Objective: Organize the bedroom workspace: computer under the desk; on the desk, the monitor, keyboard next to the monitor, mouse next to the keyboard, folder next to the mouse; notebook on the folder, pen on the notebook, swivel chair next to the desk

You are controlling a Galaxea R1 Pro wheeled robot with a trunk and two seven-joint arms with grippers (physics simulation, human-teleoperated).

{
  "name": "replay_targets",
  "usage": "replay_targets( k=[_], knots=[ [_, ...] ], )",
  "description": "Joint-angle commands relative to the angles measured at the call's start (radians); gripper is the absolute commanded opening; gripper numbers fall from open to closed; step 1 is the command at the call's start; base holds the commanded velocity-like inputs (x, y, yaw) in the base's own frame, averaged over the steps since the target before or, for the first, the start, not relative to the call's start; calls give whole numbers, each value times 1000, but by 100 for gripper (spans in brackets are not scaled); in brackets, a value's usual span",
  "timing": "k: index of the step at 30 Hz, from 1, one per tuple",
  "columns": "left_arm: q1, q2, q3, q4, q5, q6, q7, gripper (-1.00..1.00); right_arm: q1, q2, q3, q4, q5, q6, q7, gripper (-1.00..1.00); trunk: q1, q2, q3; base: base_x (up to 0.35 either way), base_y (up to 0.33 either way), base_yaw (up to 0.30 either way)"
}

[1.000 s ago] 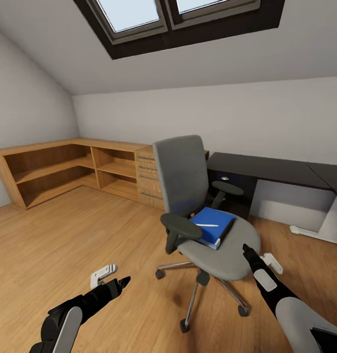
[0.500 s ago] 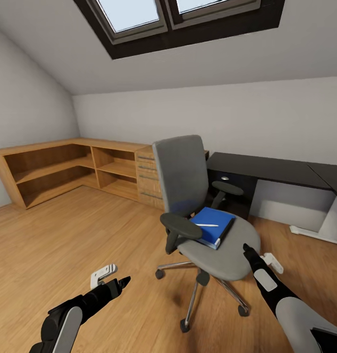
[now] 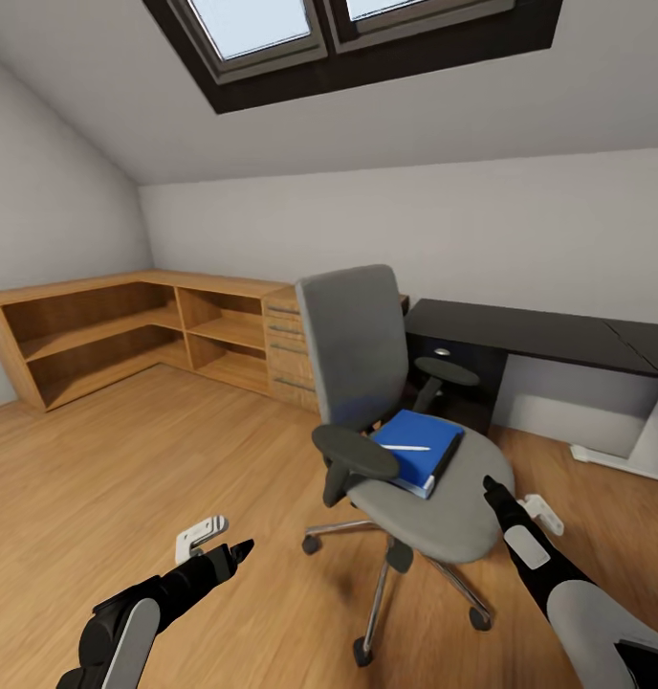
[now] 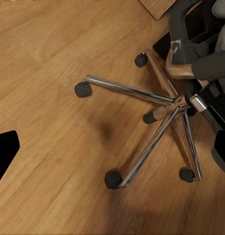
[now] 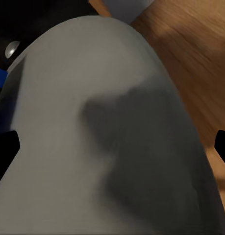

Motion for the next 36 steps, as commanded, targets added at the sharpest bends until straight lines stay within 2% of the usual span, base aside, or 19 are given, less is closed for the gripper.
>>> replay_targets(
  k=[1,12,31,36],
  knots=[
    [-1,-1,1,-1,10,5,9,100,-1,0,7,0,-13,-3,4,100,0,0,-1,232,0,0],
    [-1,-1,1,0,10,5,9,100,-1,0,7,0,-13,-3,4,100,0,0,-3,42,0,32],
    [-1,-2,1,0,10,5,9,100,-1,0,8,2,-13,-3,4,100,0,0,-20,1,0,203],
    [-1,-2,1,0,10,5,9,100,-1,0,8,1,-13,-3,4,100,0,0,-25,160,0,210]
  ],
)
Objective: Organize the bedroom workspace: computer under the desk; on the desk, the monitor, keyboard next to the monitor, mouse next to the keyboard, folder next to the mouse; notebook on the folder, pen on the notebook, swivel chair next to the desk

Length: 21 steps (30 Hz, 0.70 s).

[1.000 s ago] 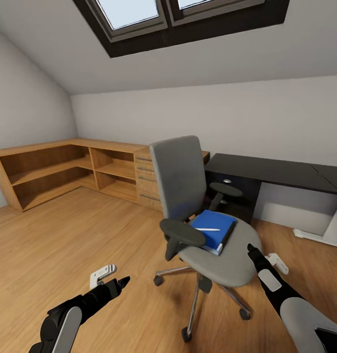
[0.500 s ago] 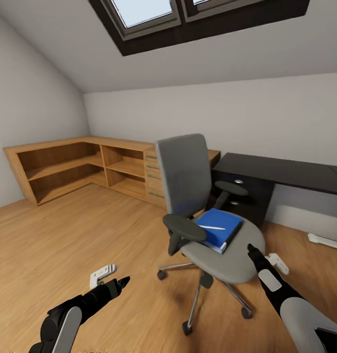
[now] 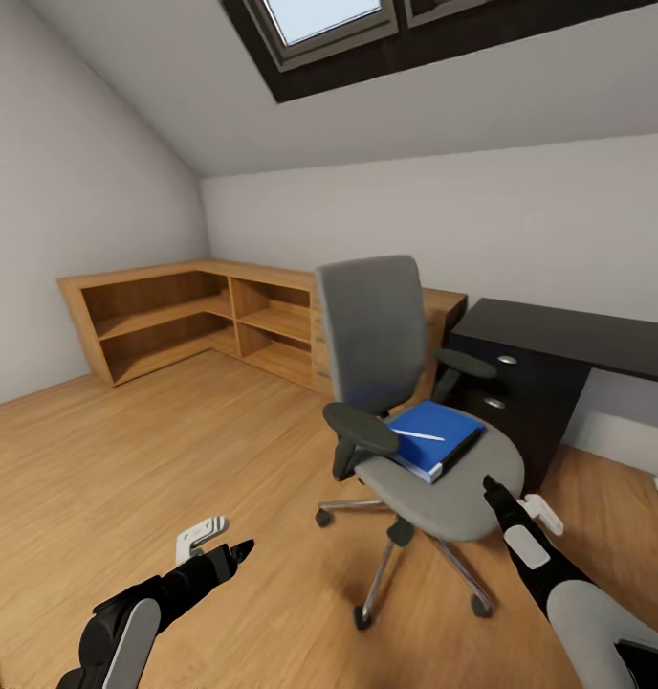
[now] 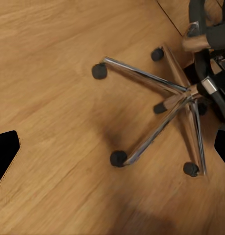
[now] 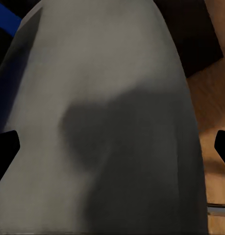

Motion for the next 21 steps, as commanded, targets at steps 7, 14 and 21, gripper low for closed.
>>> replay_targets(
  k=[7,14,21],
  knots=[
    [-1,-1,0,-1,11,5,9,100,0,0,2,0,-11,-3,1,100,0,0,-8,30,0,210],
    [-1,-1,-1,13,11,4,9,100,0,0,2,0,-11,-3,2,100,0,0,-15,1,0,210],
    [-1,-2,-5,16,9,4,10,100,0,0,2,-1,-11,-3,2,100,0,0,-21,0,0,208]
  ],
)
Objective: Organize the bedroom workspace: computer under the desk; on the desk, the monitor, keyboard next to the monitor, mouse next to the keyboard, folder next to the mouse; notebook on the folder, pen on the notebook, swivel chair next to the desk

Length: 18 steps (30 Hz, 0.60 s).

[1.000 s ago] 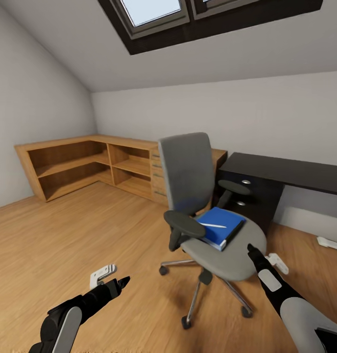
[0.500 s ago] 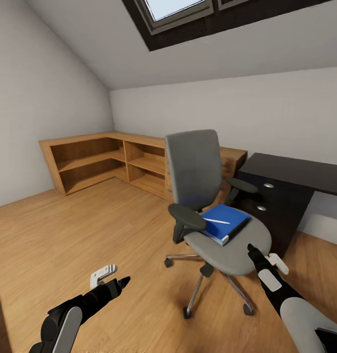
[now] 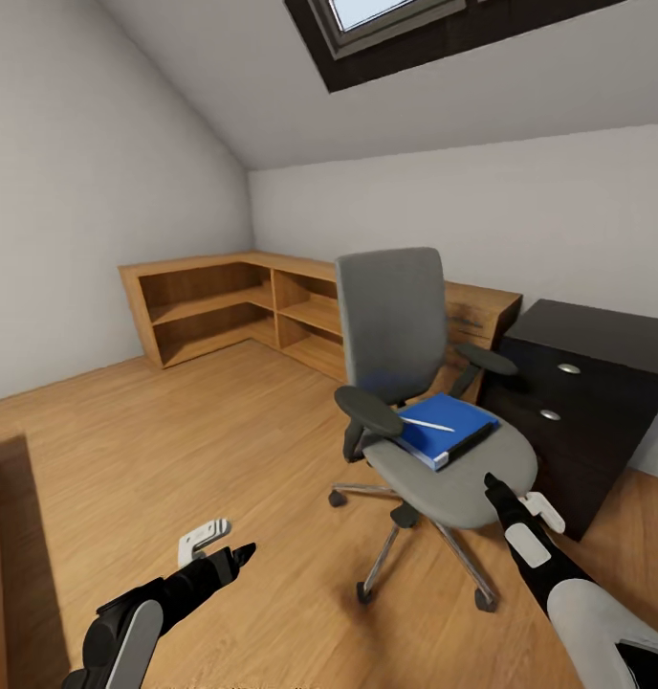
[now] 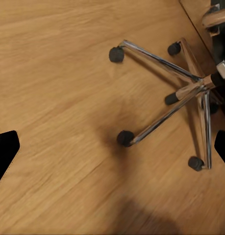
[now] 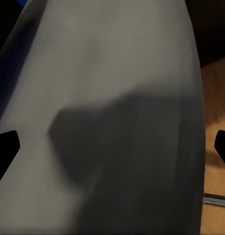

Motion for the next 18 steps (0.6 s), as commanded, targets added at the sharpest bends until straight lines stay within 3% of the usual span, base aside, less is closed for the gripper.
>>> replay_targets(
  k=[1,7,10,18],
  knots=[
    [-1,-1,0,0,10,5,9,100,0,0,15,11,-19,0,3,100,0,0,-2,0,0,137],
    [-1,-1,-4,6,8,5,8,100,0,0,14,11,-19,-1,3,100,0,0,-3,99,-75,33],
    [-1,-14,-3,0,7,3,5,100,0,10,14,4,-10,-17,6,100,0,0,-3,0,0,0],
    [-1,-17,-4,-2,7,3,4,100,0,4,15,2,-14,-32,5,100,0,0,-3,0,0,0]
  ],
)
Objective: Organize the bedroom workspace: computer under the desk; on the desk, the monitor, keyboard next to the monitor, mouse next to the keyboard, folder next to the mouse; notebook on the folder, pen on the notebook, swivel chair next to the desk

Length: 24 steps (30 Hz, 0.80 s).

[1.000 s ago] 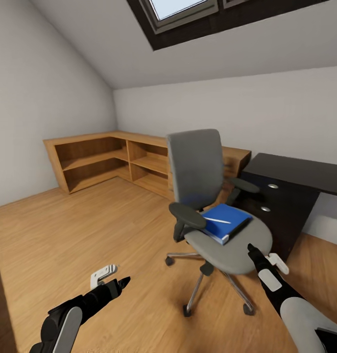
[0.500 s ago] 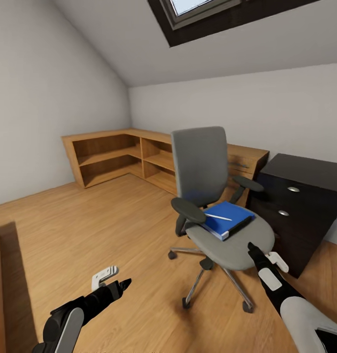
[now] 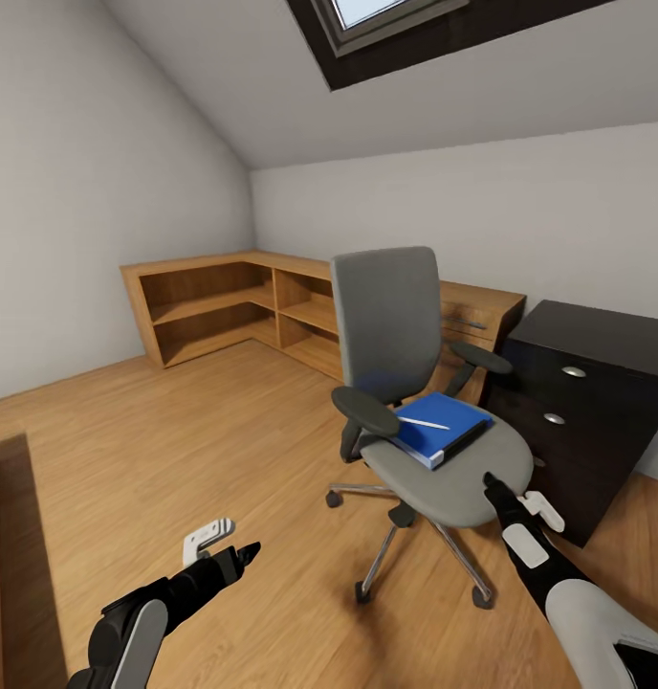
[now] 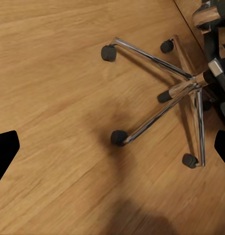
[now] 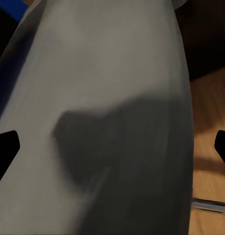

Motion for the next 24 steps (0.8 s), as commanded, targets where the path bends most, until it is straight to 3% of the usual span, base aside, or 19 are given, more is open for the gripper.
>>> replay_targets(
  k=[1,17,24],
  knots=[
    [-1,-1,1,-1,11,5,8,100,-1,-1,1,0,-11,-4,2,100,0,0,-1,0,0,0],
    [-1,0,1,-1,11,5,8,100,-1,0,1,-2,-12,-5,2,100,0,0,-1,11,0,2],
    [-1,0,1,3,11,5,10,100,-1,0,1,-1,-12,-5,3,100,0,0,-1,9,0,198]
  ],
)
